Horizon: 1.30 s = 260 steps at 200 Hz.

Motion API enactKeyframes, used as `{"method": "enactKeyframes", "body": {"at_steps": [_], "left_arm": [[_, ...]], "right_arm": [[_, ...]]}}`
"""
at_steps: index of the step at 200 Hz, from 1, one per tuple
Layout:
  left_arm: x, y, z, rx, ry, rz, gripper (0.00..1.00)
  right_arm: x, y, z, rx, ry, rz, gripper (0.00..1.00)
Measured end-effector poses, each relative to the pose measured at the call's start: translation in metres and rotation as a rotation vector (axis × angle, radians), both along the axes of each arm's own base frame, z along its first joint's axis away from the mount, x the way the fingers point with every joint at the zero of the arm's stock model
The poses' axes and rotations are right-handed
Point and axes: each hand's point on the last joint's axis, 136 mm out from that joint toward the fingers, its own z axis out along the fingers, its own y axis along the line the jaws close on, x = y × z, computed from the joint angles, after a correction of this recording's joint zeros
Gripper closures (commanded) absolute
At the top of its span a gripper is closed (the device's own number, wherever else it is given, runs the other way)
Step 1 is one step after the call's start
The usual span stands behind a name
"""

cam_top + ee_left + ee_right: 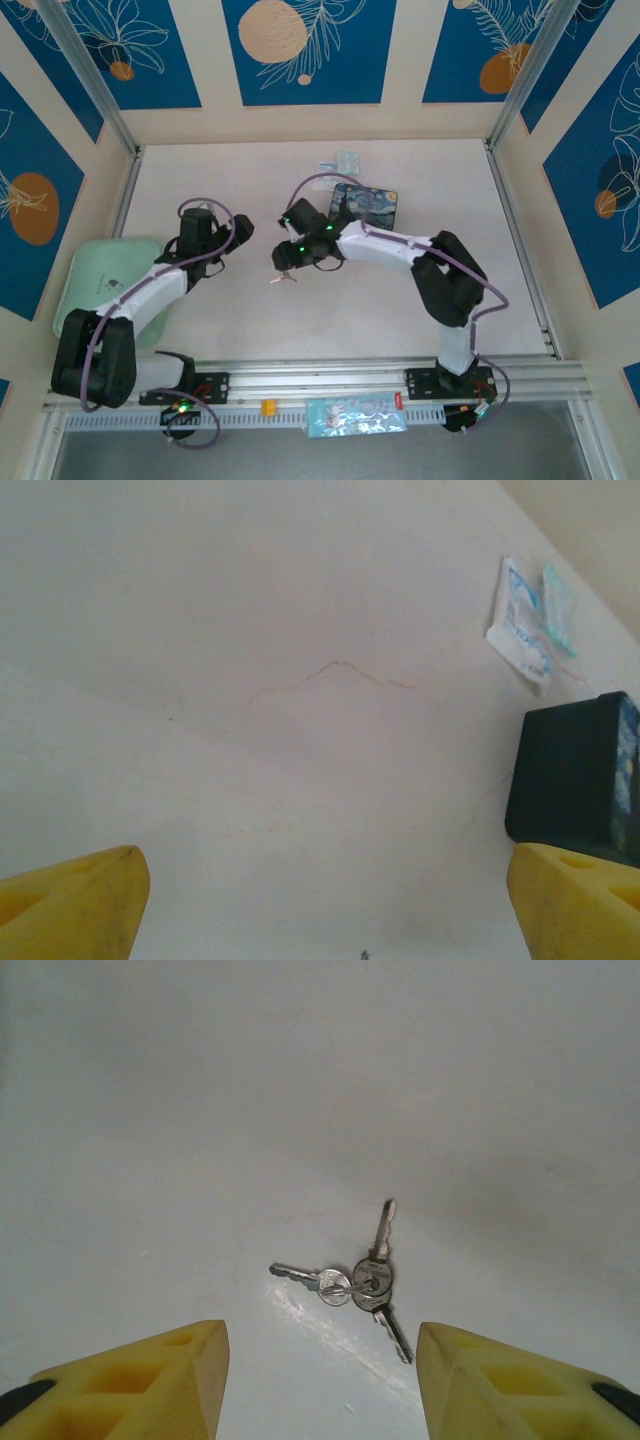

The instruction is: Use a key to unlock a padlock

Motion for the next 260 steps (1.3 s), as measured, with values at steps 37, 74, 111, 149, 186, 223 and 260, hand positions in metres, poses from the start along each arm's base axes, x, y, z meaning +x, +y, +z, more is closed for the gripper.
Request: {"method": "enactKeyframes", "body": {"at_steps": [37,74,111,149,186,223,260], "left_arm": [[-0.005,-0.003,-0.012,-0.033,0.023,0.001,0.09],[-0.013,0.000,-0.019,-0.035,0.034,0.004,0.08],[-0.018,0.002,-0.009,-0.038,-0.003,0.009,0.08],[-0.018,0.003,-0.001,-0.042,-0.026,0.011,0.09],[-0.019,-0.004,0.000,-0.083,-0.022,-0.005,0.10],[-0.028,-0.025,-0.004,-0.174,-0.002,-0.072,0.11],[-0.039,-0.051,-0.010,-0.239,0.015,-0.146,0.12]], "right_arm": [[-0.002,0.014,-0.034,-0.120,0.056,-0.038,0.47],[-0.005,0.009,-0.057,-0.230,0.077,-0.083,0.49],[-0.004,-0.001,-0.060,-0.280,0.060,-0.116,0.65],[-0.002,-0.009,-0.063,-0.309,0.055,-0.138,0.86],[0.004,-0.020,-0.061,-0.261,0.035,-0.103,1.00],[0.014,-0.040,-0.061,-0.135,0.030,-0.029,1.00],[0.019,-0.058,-0.059,0.024,0.058,0.041,1.00]]}}
